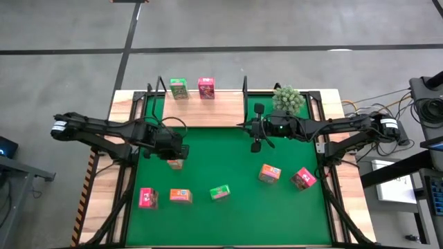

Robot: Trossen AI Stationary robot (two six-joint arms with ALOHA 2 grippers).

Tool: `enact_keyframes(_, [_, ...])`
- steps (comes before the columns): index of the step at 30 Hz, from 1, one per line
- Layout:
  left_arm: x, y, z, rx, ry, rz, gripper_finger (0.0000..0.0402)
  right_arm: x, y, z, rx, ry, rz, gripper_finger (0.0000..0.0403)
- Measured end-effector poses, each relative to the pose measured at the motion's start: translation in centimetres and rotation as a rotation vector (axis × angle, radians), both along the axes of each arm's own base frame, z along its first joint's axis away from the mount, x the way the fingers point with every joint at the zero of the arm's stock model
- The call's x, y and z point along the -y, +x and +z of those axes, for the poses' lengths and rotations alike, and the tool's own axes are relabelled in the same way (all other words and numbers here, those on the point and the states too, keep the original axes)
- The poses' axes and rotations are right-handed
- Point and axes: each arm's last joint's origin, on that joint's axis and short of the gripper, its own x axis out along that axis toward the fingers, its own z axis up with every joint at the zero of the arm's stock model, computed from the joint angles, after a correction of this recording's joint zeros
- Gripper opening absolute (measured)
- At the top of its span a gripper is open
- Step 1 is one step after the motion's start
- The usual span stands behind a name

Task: Stack cereal on shelf
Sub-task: Put the top left orange cereal box on the shelf

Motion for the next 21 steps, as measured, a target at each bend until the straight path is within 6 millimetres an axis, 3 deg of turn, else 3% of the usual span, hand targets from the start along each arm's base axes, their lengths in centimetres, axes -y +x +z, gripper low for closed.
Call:
enact_keyframes(4, [0.3,1.5,0.0,-0.024,-0.034,-0.05,0.0,0.0,0.0,0.0,-0.001,-0.001,0.001,0.0018])
enact_keyframes(8, [0.4,3.1,1.9,-0.078,0.018,-0.145,0.0,0.1,0.0,0.0,-0.002,-0.005,-0.003,0.0018])
enact_keyframes(14, [0.6,3.4,4.7,-0.332,0.183,-0.167,0.0,0.7,-0.1,-0.1,-0.011,-0.003,-0.024,0.0018])
enact_keyframes(21, [1.1,3.6,4.4,-0.362,0.231,-0.187,0.0,0.8,-0.2,-0.1,-0.015,0.005,-0.029,0.0018])
